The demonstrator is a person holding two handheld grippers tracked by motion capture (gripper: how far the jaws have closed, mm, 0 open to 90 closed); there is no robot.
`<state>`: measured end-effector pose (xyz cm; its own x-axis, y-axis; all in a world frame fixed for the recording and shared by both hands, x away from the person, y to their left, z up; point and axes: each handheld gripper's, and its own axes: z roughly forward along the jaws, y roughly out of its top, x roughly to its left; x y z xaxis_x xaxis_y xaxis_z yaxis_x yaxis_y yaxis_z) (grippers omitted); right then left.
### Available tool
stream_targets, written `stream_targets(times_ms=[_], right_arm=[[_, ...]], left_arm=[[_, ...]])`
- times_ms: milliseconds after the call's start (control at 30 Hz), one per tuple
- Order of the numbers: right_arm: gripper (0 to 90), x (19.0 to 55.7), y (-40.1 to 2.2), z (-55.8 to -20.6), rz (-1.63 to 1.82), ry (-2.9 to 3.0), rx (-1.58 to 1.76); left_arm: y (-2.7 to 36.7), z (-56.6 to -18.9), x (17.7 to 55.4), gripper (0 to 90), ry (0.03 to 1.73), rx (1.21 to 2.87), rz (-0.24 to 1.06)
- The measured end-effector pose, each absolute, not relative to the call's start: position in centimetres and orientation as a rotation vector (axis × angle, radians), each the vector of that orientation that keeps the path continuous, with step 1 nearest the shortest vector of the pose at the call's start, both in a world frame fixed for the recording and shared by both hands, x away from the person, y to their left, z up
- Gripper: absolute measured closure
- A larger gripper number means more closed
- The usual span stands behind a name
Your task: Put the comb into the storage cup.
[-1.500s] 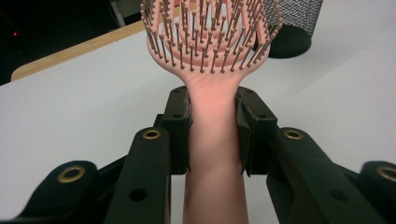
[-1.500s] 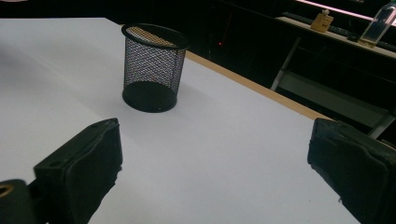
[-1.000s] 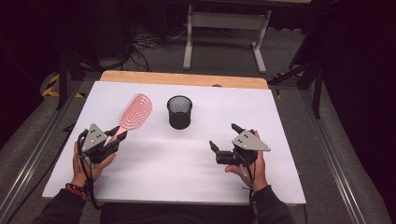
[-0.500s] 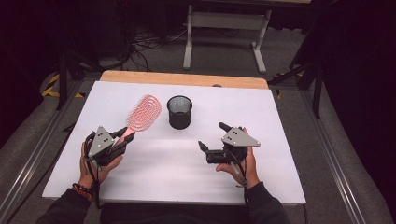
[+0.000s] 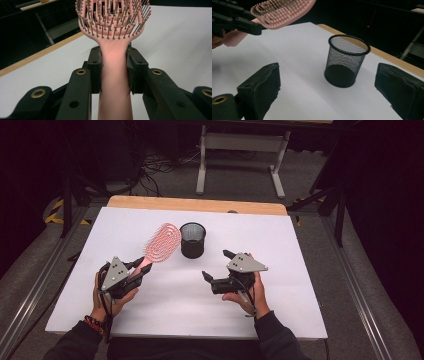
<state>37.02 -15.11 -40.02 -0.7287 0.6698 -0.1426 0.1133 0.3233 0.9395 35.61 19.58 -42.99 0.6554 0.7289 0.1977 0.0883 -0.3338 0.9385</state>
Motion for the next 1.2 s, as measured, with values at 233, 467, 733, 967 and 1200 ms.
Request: stream_targets(times_ms=[233,467,733,967,1200], right_arm=[[7.2,37.7,-14.0,-39.8,1.474,2.123,0.683],[7.1,38.3,-11.8,-40.7,1.519,2.162,0.697],[7.7,38.7,-11.0,-40.4,1.593,2.149,0.710],[7.9,39.0,-11.2,-40.1,1.633,2.131,0.738],[8.8,38.8,-11.3,-39.8,1.659,2.131,0.738]], left_arm=[[18.2,-42.9,35.2,68.8,0.602,1.815,0.755],[17.0,-43.2,35.4,68.8,0.576,1.818,0.734],[15.3,-43.5,35.1,68.8,0.524,1.837,0.720],[14.3,-43.7,34.9,68.8,0.499,1.851,0.730],[13.5,-44.0,35.1,68.9,0.479,1.885,0.732]])
